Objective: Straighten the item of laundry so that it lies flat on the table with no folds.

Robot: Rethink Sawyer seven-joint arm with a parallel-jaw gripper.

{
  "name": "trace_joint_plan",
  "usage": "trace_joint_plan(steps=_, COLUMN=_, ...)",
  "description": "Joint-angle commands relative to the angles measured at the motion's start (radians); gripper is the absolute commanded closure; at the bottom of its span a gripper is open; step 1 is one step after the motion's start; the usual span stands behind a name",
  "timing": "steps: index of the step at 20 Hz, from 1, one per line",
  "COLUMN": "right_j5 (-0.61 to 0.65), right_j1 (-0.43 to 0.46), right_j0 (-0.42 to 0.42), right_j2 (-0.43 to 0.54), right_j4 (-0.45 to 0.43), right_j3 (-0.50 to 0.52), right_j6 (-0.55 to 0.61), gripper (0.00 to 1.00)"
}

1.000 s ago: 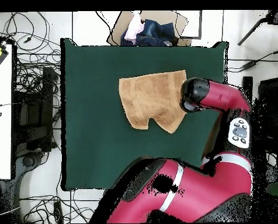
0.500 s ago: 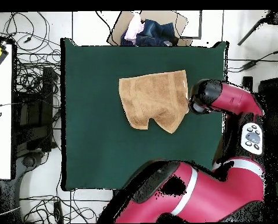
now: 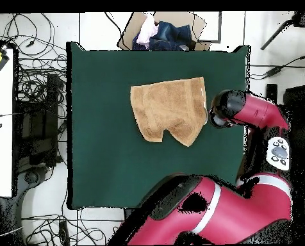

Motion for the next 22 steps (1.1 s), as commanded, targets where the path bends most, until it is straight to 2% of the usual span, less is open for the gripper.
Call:
trace_joint_plan(steps=1, right_j5=-0.087, right_j1=0.018, right_j0=0.019, right_j2=0.029, right_j4=0.064, right_j3=0.102, right_j6=0.258, gripper=0.00)
trace_joint_plan(steps=7, right_j5=-0.068, right_j1=0.044, right_j0=0.031, right_j2=0.012, right_j4=0.070, right_j3=0.081, right_j6=0.258, gripper=0.00)
trace_joint_plan(steps=11, right_j5=-0.024, right_j1=0.066, right_j0=0.038, right_j2=0.006, right_j4=0.051, right_j3=0.051, right_j6=0.215, gripper=0.00)
trace_joint_plan(steps=17, right_j5=0.024, right_j1=0.155, right_j0=0.059, right_j2=-0.004, right_j4=0.019, right_j3=-0.045, right_j6=0.177, gripper=0.00)
trace_joint_plan(steps=20, right_j5=0.069, right_j1=0.152, right_j0=0.064, right_j2=-0.011, right_j4=0.012, right_j3=-0.054, right_j6=0.140, gripper=0.00)
trace_joint_plan(steps=22, right_j5=0.045, right_j1=0.136, right_j0=0.063, right_j2=-0.015, right_j4=0.013, right_j3=-0.031, right_j6=0.145, gripper=0.00)
